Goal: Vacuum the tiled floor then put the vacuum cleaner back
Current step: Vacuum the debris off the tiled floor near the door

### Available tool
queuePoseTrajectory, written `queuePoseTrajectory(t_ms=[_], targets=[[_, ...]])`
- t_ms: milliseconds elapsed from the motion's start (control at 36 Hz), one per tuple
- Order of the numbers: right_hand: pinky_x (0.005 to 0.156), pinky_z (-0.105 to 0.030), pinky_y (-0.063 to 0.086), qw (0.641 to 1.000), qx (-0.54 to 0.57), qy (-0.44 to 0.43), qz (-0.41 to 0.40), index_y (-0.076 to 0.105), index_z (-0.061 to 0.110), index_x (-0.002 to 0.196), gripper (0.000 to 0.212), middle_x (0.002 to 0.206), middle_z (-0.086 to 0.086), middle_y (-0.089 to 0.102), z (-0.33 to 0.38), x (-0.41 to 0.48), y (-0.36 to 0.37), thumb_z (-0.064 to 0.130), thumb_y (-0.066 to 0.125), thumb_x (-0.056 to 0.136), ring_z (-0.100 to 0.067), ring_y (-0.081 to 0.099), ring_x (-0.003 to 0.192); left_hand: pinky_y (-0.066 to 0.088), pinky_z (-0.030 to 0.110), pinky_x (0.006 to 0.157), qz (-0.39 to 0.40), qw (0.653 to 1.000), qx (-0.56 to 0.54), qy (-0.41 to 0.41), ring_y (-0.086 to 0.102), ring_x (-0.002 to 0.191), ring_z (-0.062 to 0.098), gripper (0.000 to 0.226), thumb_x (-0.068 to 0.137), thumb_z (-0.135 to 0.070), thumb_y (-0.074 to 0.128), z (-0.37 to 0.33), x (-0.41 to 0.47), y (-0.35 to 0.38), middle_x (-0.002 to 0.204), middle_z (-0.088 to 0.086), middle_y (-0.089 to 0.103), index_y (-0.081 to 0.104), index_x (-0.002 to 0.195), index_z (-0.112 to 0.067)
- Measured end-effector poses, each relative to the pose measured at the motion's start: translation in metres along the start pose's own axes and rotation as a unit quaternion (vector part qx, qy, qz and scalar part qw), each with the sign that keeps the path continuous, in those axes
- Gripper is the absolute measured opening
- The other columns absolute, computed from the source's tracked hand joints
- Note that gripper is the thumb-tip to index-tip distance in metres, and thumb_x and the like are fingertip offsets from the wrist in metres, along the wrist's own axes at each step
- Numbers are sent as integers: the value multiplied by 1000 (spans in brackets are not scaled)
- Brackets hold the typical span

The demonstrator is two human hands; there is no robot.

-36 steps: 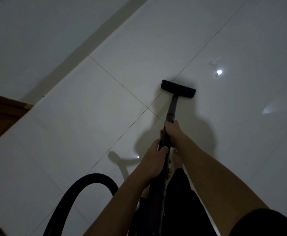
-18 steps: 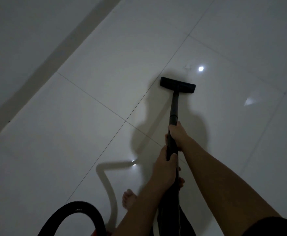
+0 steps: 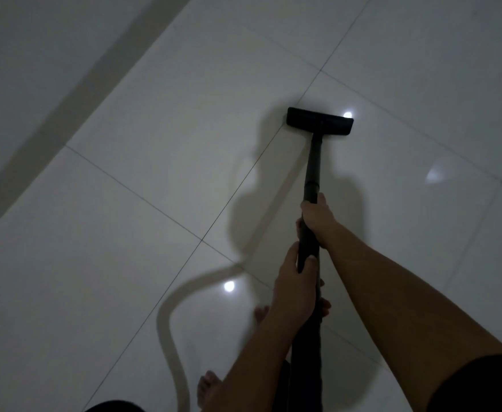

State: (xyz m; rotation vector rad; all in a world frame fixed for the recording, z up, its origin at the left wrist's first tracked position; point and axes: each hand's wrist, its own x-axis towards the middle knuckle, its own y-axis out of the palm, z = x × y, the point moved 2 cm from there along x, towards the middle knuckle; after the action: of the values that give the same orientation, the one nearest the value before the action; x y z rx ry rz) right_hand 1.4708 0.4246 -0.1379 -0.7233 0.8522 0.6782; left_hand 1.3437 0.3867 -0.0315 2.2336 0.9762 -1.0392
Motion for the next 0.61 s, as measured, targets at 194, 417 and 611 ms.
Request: queuePoseTrajectory(t_ms=[194, 417, 611], targets=[[48, -32, 44, 1000, -20, -12, -8, 23, 25, 148, 52, 80, -9, 48, 35, 34, -7, 16, 39, 99, -20, 51, 56, 45, 20, 38, 4, 1000, -12, 3, 52, 39, 12, 37, 102, -22, 35, -23, 40, 7, 77, 7, 55, 37, 137, -31], [49, -32, 46, 998, -55, -22, -12, 17, 22, 151, 55, 77, -9, 49, 71, 60, -13, 16, 38, 101, -19, 52, 58, 43, 19, 35, 17, 1000, -16, -5, 50, 45, 19, 35, 102, -20, 33, -50, 78, 8, 81, 12, 53, 39, 137, -23], [54, -32, 48, 999, -51, -9, -8, 12, 25, 152, 57, 80, -9, 47, 66, 52, -9, 17, 38, 102, -17, 52, 61, 45, 19, 36, 35, 999, -23, -11, 51, 47, 20, 37, 102, -21, 34, -41, 71, 1, 81, 12, 53, 37, 138, -23]])
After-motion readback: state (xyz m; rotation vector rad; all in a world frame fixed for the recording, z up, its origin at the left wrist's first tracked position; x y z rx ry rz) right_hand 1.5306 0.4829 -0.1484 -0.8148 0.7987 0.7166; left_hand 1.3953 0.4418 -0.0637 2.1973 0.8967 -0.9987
